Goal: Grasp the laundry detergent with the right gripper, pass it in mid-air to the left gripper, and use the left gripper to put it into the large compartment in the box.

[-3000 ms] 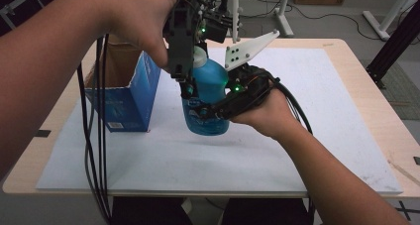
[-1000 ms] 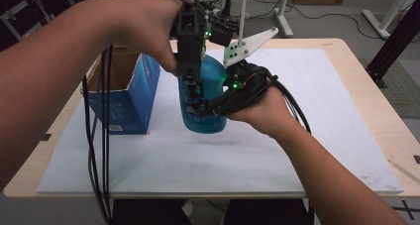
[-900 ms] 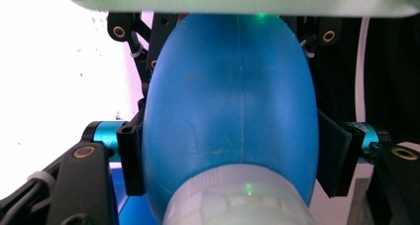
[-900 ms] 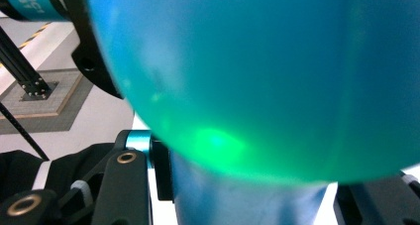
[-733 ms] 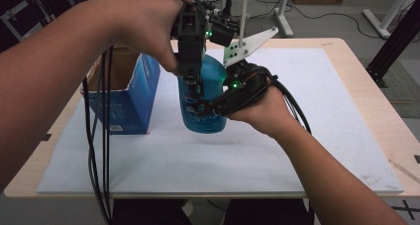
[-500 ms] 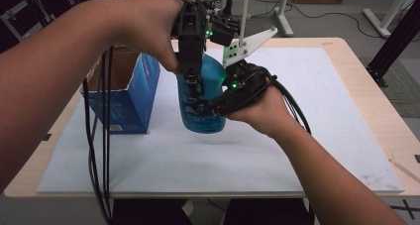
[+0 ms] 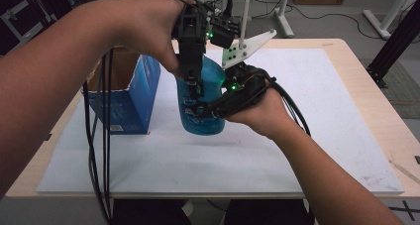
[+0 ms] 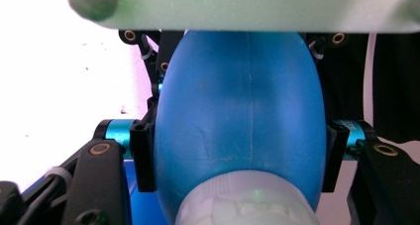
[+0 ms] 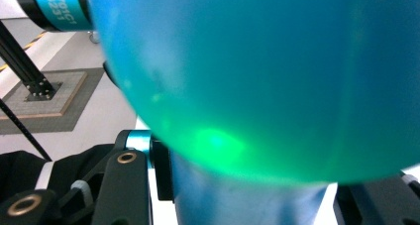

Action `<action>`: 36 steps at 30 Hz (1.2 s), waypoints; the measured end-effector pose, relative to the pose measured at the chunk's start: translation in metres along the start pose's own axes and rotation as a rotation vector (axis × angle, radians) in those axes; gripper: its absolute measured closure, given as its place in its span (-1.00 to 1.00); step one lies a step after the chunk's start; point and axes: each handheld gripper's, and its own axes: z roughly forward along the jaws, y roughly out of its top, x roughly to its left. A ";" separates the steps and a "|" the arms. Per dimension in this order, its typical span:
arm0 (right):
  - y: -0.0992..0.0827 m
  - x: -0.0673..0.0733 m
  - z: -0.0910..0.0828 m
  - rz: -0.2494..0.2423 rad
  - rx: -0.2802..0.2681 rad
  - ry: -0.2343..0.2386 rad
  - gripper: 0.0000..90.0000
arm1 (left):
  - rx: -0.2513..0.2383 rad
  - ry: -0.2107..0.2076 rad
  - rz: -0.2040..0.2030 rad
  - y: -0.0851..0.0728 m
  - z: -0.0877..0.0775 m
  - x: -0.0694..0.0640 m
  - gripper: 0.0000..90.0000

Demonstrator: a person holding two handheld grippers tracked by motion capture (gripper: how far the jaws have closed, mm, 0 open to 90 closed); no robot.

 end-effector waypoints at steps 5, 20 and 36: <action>-0.001 0.001 -0.001 0.001 -0.010 0.012 0.01 | 0.000 -0.005 -0.007 0.001 0.000 -0.001 -0.15; -0.005 0.002 -0.021 0.017 -0.005 -0.020 -0.66 | 0.023 -0.015 -0.010 0.002 -0.002 0.000 -0.15; 0.003 0.002 -0.057 -0.002 0.083 -0.099 -0.93 | 0.031 -0.020 -0.052 -0.002 -0.008 0.004 -0.15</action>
